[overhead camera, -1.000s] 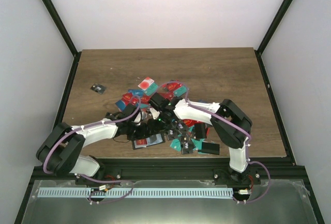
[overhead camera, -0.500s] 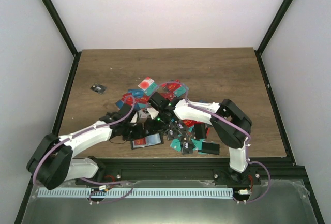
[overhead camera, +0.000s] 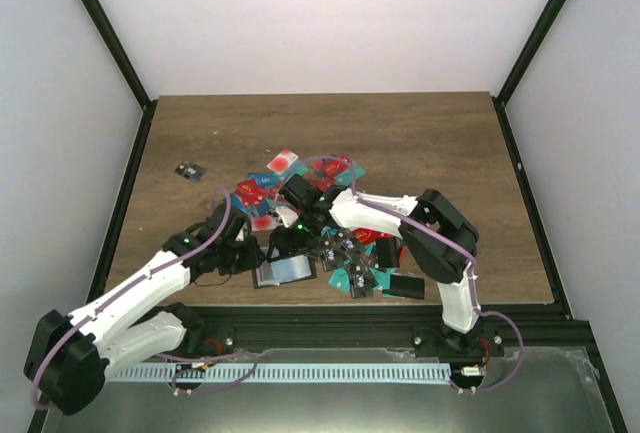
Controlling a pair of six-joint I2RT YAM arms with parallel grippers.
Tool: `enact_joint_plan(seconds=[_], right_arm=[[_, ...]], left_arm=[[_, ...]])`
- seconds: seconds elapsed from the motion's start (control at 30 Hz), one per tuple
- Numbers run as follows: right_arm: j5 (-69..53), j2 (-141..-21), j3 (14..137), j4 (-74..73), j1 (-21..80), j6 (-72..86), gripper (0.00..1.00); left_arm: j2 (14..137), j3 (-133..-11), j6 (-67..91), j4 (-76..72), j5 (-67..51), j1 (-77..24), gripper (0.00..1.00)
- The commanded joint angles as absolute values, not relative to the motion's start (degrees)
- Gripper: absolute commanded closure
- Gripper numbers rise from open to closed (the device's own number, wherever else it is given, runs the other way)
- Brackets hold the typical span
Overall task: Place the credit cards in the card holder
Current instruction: Insert the credit card into the card holder.
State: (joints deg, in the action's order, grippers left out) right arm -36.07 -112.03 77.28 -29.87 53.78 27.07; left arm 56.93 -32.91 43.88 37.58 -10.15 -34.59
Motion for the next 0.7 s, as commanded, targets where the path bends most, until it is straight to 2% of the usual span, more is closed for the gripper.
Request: enact_joint_plan(seconds=[0.0, 0.2, 0.43, 0.67], right_arm=[[-39.86, -114.52, 81.05, -26.61, 54.67, 26.58, 0.52], [-34.62, -114.88, 81.61, -29.61, 54.47, 27.02, 0.52], [-30.34, -112.18, 77.51, -30.20, 53.51, 27.95, 0.52], [-26.26, -109.72, 74.29, -31.39, 52.01, 28.07, 0.52]], left_arm=[[53.63, -34.25, 46.17, 36.32, -10.18, -34.54, 0.74], [55.79, -29.61, 46.26, 28.93, -14.05, -34.45, 0.78], [60.72, -27.84, 44.64, 25.03, -15.04, -34.46, 0.88], [63.88, -26.55, 43.64, 22.95, -14.26, -34.45, 0.89]])
